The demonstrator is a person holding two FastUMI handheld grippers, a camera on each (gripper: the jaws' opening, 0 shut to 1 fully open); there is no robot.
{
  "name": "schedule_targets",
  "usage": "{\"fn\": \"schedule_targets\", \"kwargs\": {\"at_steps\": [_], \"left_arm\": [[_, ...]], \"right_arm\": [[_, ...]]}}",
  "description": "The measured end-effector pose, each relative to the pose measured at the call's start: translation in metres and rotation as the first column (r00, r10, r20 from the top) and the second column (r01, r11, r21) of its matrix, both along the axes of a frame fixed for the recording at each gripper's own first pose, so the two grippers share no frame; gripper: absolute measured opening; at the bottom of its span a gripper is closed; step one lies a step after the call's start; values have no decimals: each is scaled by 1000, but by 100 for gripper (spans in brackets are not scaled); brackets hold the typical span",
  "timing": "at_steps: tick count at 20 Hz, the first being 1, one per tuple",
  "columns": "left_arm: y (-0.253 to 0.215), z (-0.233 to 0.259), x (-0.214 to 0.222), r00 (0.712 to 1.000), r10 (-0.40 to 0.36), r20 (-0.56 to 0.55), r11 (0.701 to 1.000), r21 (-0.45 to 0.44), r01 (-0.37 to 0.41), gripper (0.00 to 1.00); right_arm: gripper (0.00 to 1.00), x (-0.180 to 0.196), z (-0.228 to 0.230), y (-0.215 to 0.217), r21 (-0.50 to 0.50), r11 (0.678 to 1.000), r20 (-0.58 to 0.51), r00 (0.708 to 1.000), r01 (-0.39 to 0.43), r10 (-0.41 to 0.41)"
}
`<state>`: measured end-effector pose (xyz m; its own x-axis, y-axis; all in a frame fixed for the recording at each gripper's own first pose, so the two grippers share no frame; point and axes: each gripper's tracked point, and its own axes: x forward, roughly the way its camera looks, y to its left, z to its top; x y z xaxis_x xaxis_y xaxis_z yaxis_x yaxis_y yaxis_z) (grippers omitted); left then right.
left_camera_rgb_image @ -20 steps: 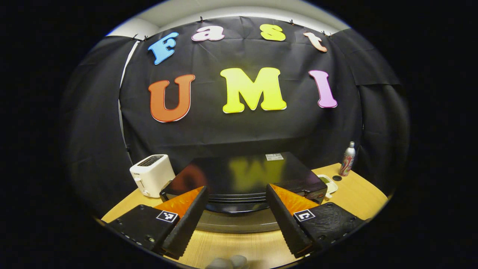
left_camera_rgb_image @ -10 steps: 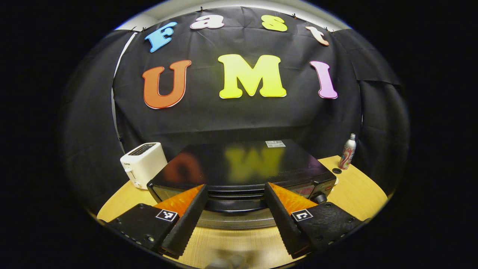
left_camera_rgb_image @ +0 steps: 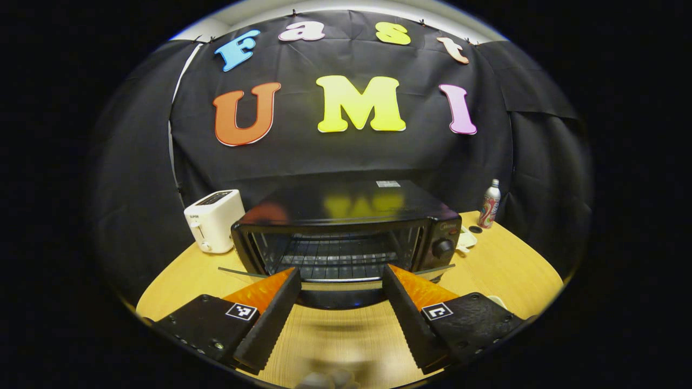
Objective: Open the electric oven with the left hand, put the food in, and close the electric oven.
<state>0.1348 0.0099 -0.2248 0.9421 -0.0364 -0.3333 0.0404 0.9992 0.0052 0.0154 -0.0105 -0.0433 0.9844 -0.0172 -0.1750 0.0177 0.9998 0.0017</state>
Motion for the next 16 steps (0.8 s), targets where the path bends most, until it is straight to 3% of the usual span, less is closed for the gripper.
{"fn": "schedule_targets", "kwargs": {"at_steps": [11, 16], "left_arm": [[-3, -72, -60, 988, -24, -153, 1000, -21, 21, 94], [-2, -112, -71, 963, -17, -270, 999, -48, 4, 95]], "right_arm": [[100, -12, -33, 1, -19, 1000, -80, 997, 7, -8], [100, -16, -50, 8, -30, 1000, -122, 992, 4, -7]]}}
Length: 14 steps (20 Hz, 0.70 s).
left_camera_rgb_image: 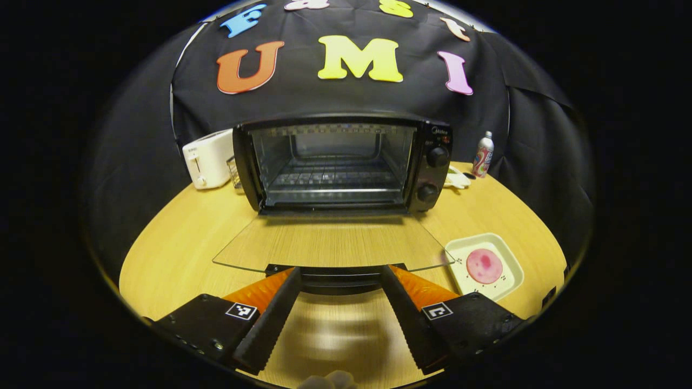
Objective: Open the electric oven with the left hand, put the food in, and close the electric oven.
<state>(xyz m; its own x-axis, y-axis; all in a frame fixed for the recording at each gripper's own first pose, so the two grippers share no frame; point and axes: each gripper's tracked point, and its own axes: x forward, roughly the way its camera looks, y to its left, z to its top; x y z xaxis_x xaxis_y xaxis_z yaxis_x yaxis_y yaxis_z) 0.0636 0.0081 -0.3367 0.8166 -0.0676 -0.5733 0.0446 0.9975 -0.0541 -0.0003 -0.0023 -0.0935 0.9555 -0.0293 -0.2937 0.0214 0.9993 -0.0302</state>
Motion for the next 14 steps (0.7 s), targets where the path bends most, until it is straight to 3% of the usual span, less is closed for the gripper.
{"fn": "schedule_targets", "kwargs": {"at_steps": [3, 5, 6, 7, 12, 14], "left_arm": [[-2, -20, -4, 997, 21, -79, 999, -28, -23, 95], [-2, -17, -3, 997, 18, -74, 999, -25, -20, 95], [-1, -16, -3, 997, 17, -71, 1000, -25, -19, 100], [-1, -14, -5, 997, 20, -73, 999, -29, -22, 95], [10, 17, -9, 999, 35, 23, 999, -20, -34, 96], [15, 38, -15, 997, 45, 60, 999, -13, -45, 96]], "right_arm": [[100, -1, -10, 2, -10, 1000, -23, 1000, -6, 6], [100, 0, -19, 1, -14, 1000, -44, 999, -6, 5], [100, 2, -25, 1, -9, 1000, -59, 998, -7, 6], [100, 3, -32, 0, -2, 1000, -73, 997, -7, 7], [99, 19, -89, -5, 39, 999, -197, 980, -17, 24], [94, 27, -122, -8, 57, 998, -269, 963, -18, 33]]}}
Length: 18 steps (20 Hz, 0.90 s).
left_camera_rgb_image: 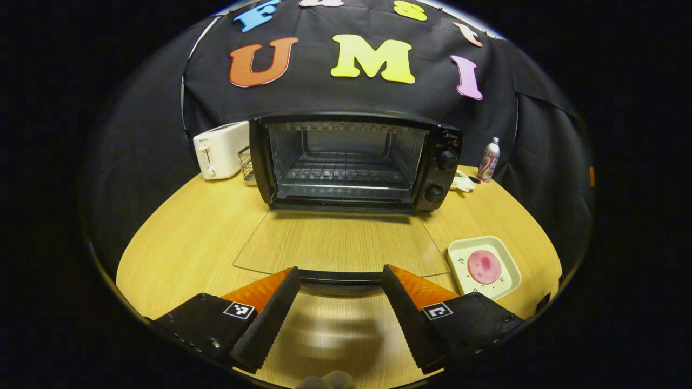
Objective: Open the electric oven with the left hand, put the food in, and close the electric oven.
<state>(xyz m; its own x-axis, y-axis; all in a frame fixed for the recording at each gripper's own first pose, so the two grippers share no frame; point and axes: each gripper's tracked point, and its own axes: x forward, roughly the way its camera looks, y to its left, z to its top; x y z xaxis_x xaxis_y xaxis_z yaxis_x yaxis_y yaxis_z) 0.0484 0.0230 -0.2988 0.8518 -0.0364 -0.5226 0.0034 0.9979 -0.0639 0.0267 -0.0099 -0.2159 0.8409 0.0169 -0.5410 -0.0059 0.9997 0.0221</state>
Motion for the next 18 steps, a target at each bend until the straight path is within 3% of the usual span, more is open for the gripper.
{"fn": "schedule_targets", "kwargs": {"at_steps": [5, 6, 7, 9, 12, 15, 18], "left_arm": [[-4, 67, -28, 995, 9, 102, 999, 39, -13, 96], [-6, 81, -34, 993, 15, 118, 999, 41, -19, 96], [-7, 96, -41, 991, 22, 131, 999, 45, -28, 96], [-7, 126, -51, 984, 53, 168, 997, 53, -63, 95], [-11, 165, -64, 973, 104, 207, 992, 52, -117, 96], [-14, 194, -74, 958, 162, 236, 983, 47, -178, 96], [-13, 211, -85, 941, 219, 257, 968, 64, -243, 95]], "right_arm": [[81, 15, -89, 4, 42, 998, -199, 978, -49, 56], [78, 19, -105, 6, 65, 996, -237, 969, -53, 67], [69, 21, -120, 10, 96, 994, -270, 960, -53, 77], [64, 29, -148, 18, 158, 986, -341, 935, -48, 100], [52, 44, -174, 23, 228, 973, -415, 899, -43, 137], [34, 59, -193, 25, 268, 963, -467, 869, -35, 162], [29, 70, -207, 28, 294, 955, -527, 827, -35, 193]]}}
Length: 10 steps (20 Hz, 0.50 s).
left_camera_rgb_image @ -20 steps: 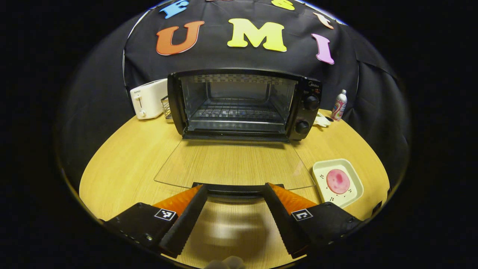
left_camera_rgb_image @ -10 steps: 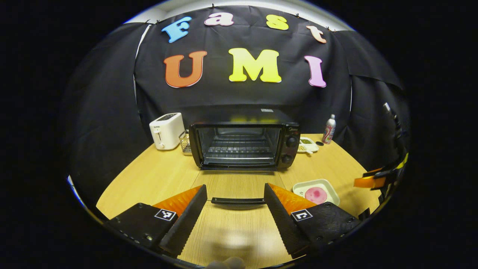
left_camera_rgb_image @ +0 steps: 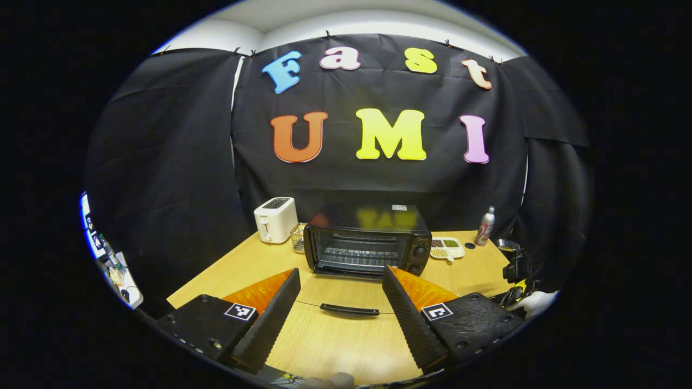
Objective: Open the electric oven with the left hand, put the food in, and close the electric oven.
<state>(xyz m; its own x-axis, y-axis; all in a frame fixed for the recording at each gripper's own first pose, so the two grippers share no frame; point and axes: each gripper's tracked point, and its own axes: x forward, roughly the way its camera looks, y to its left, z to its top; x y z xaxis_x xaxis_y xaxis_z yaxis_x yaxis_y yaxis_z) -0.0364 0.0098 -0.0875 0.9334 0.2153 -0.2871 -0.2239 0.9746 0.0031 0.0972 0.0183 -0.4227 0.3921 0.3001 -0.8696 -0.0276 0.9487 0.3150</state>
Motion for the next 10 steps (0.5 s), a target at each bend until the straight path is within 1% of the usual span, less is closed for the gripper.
{"fn": "schedule_targets", "kwargs": {"at_steps": [1, 2, 3, 4, 5, 6, 8, 10], "left_arm": [[1, 3, -4, 1000, 19, -1, 1000, 2, -19, 95], [-1, 4, -7, 999, 38, 1, 999, 0, -38, 95], [-1, 5, -10, 999, 54, -2, 999, -7, -54, 95], [-2, 5, -12, 997, 72, -1, 997, -11, -72, 95], [-1, 7, -13, 996, 89, 0, 996, -13, -89, 95], [0, 8, -15, 995, 103, 2, 995, -16, -102, 95], [-2, 10, -18, 993, 116, 6, 993, -10, -116, 95], [-1, 12, -19, 992, 124, 10, 992, -5, -124, 95]], "right_arm": [[27, 1, 1, -1, -5, 1000, -22, 1000, -13, 13], [25, 7, -3, -5, -31, 999, -41, 999, -14, 12], [20, 2, 0, -5, -40, 999, -95, 996, -9, 6], [20, 5, -6, -3, -43, 999, -155, 988, -6, -1], [13, 4, -5, -4, -56, 998, -200, 980, -4, -7], [15, 6, -2, -4, -62, 998, -240, 971, -14, -2], [12, 7, -3, -4, -63, 997, -275, 961, -43, 24], [10, 7, -4, -4, -48, 998, -284, 958, -48, 33]]}}
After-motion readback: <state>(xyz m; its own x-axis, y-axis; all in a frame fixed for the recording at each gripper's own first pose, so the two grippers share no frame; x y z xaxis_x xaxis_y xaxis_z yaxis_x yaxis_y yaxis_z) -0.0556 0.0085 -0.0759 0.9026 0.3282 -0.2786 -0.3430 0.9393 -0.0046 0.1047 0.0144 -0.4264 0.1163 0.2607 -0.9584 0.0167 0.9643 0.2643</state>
